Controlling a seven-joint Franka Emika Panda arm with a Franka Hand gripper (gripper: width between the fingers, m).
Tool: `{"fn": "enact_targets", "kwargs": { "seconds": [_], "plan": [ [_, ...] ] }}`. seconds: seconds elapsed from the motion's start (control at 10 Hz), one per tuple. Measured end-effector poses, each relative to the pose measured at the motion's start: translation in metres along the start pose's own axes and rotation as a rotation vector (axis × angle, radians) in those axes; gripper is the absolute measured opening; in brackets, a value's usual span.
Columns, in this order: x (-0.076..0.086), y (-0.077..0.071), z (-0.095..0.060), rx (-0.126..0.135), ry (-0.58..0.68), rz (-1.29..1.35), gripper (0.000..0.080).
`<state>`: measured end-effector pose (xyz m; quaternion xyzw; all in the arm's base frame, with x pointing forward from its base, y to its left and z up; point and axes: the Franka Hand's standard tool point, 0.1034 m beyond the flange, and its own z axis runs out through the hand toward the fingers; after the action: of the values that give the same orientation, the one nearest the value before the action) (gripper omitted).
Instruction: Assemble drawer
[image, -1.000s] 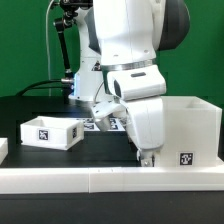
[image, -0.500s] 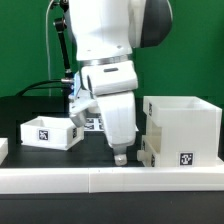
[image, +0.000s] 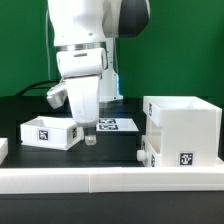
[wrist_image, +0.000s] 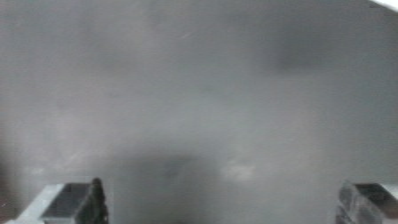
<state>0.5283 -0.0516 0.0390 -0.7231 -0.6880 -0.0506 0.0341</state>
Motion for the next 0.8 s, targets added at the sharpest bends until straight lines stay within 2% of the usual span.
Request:
{"fn": "enact_targets", "kwargs": {
  "seconds": [0.1, 0.4, 0.6, 0.8],
  "plan": [
    [-0.002, -0.006, 0.004, 0.010, 0.002, 0.008, 0.0649],
    [-0.001, -0.005, 0.005, 0.011, 0.003, 0.068, 0.0649],
    [-0.001, -0.006, 0.005, 0.011, 0.003, 0.199, 0.0649],
    [-0.011, -0.008, 0.005, -0.002, 0.007, 0.365, 0.0649]
  ]
}}
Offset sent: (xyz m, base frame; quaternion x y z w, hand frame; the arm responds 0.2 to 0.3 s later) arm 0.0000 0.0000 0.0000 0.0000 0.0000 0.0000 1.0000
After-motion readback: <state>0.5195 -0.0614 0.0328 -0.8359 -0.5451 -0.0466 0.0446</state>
